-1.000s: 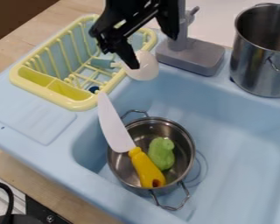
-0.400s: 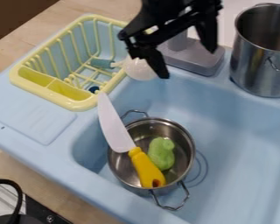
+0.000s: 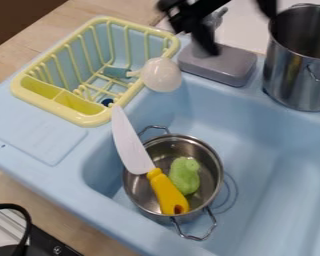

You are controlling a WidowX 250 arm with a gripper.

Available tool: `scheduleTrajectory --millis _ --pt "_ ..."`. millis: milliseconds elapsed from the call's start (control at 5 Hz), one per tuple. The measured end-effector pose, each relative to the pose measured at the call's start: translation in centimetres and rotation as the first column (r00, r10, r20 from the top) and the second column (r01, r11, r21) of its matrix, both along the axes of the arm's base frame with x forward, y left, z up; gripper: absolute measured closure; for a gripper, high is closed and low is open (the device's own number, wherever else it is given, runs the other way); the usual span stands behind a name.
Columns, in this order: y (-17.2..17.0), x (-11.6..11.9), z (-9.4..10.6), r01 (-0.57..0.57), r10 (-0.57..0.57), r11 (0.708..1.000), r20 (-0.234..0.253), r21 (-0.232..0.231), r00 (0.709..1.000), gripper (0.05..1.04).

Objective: Move the silver pot into the bottom side

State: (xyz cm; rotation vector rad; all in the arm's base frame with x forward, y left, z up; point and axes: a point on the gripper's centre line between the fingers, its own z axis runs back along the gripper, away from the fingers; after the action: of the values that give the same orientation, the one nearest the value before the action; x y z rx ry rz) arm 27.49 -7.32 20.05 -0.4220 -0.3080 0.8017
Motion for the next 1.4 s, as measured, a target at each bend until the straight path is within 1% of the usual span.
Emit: scheduleTrajectory --millis 200,400,600,800,1000,1200,1400 --pt "-1.2 0.5 1.2 0.005 -0.004 1.000 0.039 -0.001 0.999 0.104" --pt "-2.3 2.0 1.1 0.020 -0.020 1.000 0.044 0.018 0.999 0.104" --pt "-3.2 2.7 0.3 0.003 -0.003 0.998 0.000 0.057 1.000 0.104" --pt "-3.5 2.6 0.0 -0.007 0.008 0.997 -0.010 0.076 1.000 0.104" --pt "-3.4 2.3 -0.1 -0.012 0.018 0.995 -0.059 0.098 0.998 0.104" --pt "-3.2 2.0 -0.1 -0.014 0.022 0.995 -0.086 0.097 0.996 0.104" --pt "-3.0 2.1 0.0 -0.037 0.045 0.994 -0.083 0.098 0.996 0.104"
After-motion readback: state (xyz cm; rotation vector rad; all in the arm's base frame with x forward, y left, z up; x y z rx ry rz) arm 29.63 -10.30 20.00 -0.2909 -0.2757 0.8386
